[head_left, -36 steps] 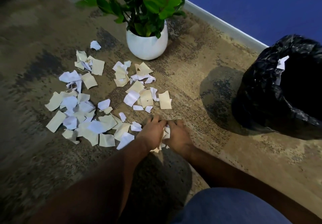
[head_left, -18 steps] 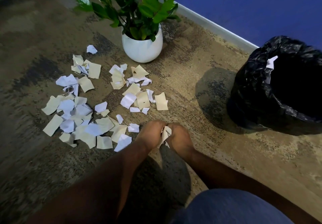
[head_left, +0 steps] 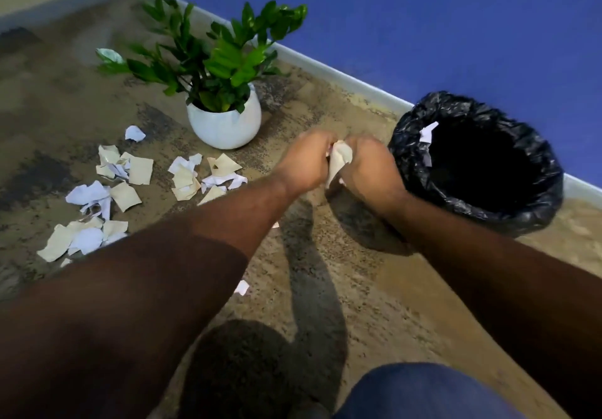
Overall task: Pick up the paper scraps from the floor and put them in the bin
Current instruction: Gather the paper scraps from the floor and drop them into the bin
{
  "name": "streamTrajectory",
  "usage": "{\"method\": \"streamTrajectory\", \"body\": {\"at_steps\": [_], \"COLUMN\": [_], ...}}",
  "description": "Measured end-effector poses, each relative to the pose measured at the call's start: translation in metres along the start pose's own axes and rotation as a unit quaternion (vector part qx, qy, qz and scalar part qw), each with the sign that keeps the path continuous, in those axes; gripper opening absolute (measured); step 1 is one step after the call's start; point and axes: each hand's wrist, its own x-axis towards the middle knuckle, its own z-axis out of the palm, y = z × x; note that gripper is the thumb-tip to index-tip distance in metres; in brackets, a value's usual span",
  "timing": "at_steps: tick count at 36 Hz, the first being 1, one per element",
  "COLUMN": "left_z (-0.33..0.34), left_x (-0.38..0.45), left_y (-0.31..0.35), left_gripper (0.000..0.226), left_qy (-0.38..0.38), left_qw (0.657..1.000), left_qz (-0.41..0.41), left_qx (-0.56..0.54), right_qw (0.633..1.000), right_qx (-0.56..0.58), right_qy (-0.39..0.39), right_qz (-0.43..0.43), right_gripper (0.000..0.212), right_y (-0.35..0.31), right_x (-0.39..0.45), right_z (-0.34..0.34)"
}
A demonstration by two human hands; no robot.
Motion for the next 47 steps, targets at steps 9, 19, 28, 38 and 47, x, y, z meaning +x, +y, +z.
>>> {"method": "streamTrajectory", "body": {"at_steps": [9,19,28,38,47], "left_z": [0.005,0.063,0.087,0.073,0.055], "left_x": [0.075,0.095,0.082,0.075,0.048], "left_y": [0.093,0.159,0.165,0.147,0.089], "left_gripper": [0.007,0.022,0.055,0.047,0.037], "left_qy": [0.004,-0.043,-0.082,-0.021,0.071], "left_qw": [0.995,0.989,0.991,0.995,0.993], "left_qz": [0.092,0.029,0.044,0.058,-0.011], "left_qx": [-0.042,-0.137,-0.094,-0.083,-0.095], "right_qw": [0.994,0.985,0.959,0.967,0.981], "right_qx": [-0.021,-0.059,-0.1,-0.139,-0.14], "right_qy": [0.104,0.098,0.005,0.008,0.112], "right_qz": [0.026,0.13,0.264,0.213,0.078], "right_gripper": [0.01,0.02,0.066,0.037,0.016], "right_y": [0.05,0.114,0.147,0.156,0.111], "right_x": [0.022,0.005,-0.005,-0.001,0.019], "right_z": [-0.099,-0.135,-0.129,-0.128,-0.101]}}
